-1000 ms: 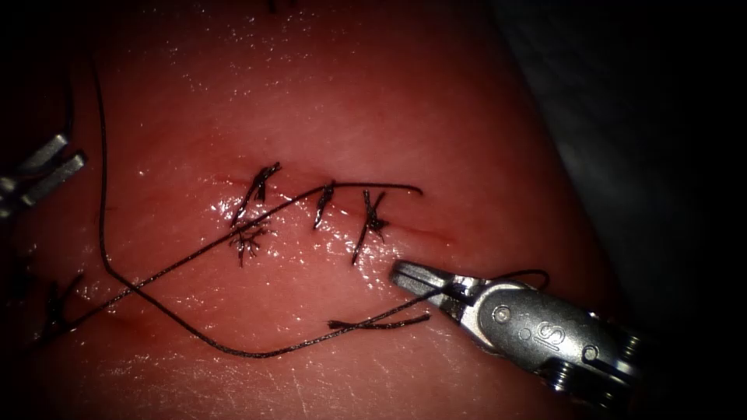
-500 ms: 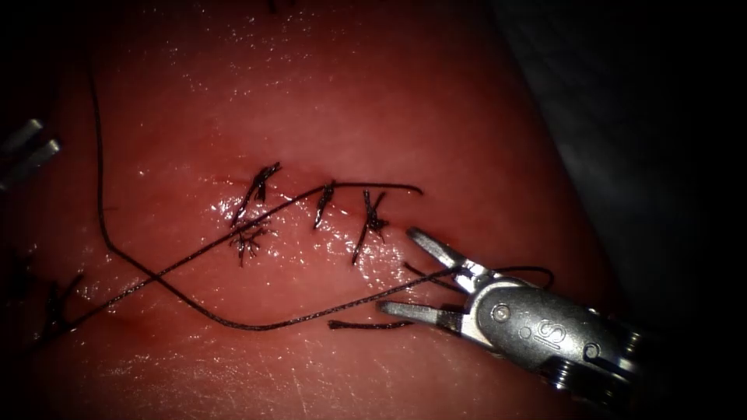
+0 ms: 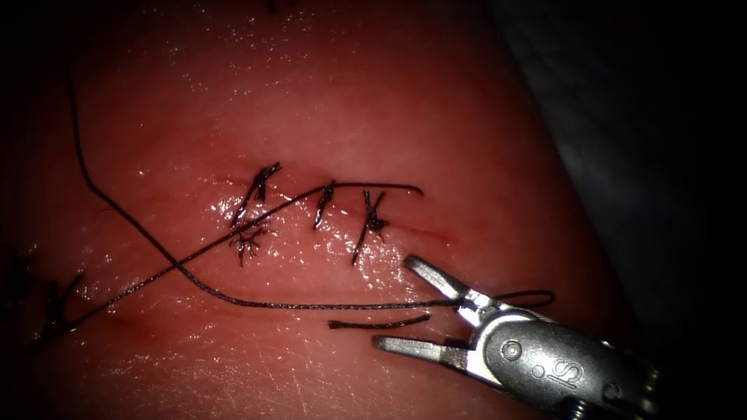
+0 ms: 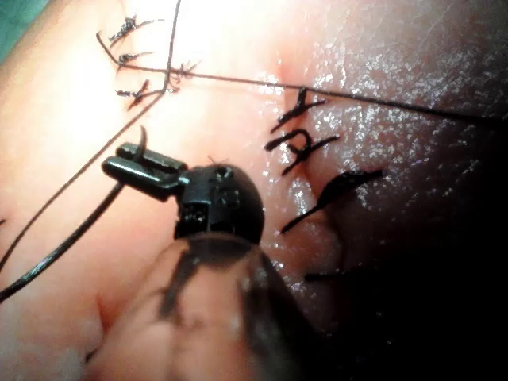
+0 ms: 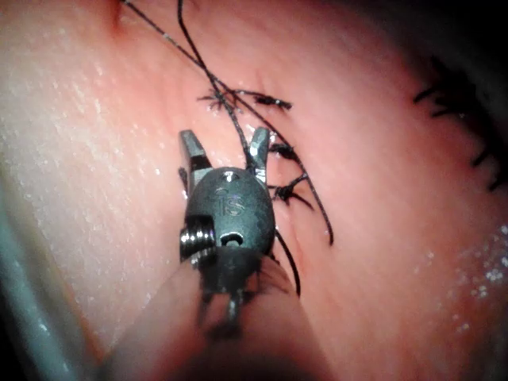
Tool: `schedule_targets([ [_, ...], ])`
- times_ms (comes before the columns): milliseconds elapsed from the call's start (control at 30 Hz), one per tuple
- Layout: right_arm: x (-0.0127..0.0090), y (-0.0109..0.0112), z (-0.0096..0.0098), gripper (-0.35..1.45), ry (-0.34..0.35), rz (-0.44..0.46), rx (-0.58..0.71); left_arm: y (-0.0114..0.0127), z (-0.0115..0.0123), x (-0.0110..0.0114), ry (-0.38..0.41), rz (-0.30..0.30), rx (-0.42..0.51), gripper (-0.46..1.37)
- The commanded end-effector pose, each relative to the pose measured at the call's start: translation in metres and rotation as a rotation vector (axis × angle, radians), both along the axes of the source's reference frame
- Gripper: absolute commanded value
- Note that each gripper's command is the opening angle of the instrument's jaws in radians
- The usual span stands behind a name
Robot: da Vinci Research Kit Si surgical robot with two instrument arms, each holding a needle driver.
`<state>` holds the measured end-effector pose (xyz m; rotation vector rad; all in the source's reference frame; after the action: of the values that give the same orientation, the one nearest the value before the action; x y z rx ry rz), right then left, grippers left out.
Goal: Wound Closure
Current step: Pull the string through the cut with the right gripper
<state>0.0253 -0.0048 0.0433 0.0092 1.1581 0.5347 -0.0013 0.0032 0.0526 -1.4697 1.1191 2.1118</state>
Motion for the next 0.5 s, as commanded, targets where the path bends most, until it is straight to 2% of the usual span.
schedule_targets([
  [33, -0.0009, 0.0, -0.0006, 1.4, 0.012, -0.022, 0.012, 0.0002, 0.0, 0.0004, 0.004, 0.003, 0.003, -0.35],
  [67, -0.0011, 0.0, -0.0007, 1.39, 0.013, -0.024, 0.013, 0.0003, 0.0, 0.0005, 0.003, 0.003, 0.003, -0.35],
  [167, -0.0035, 0.0, -0.0018, 1.31, 0.024, -0.043, 0.023, 0.001, 0.0, 0.0019, 0.005, -0.009, 0.005, -0.35],
  [300, -0.0063, -0.0002, -0.0023, 1.31, -0.001, -0.022, 0.019, 0.0019, 0.0, 0.0037, 0.011, -0.023, 0.006, -0.35],
  [500, -0.0084, -0.0002, -0.0022, 1.35, -0.024, 0.003, 0.018, 0.0028, -0.0001, 0.0056, 0.012, -0.038, 0.006, -0.35],
])
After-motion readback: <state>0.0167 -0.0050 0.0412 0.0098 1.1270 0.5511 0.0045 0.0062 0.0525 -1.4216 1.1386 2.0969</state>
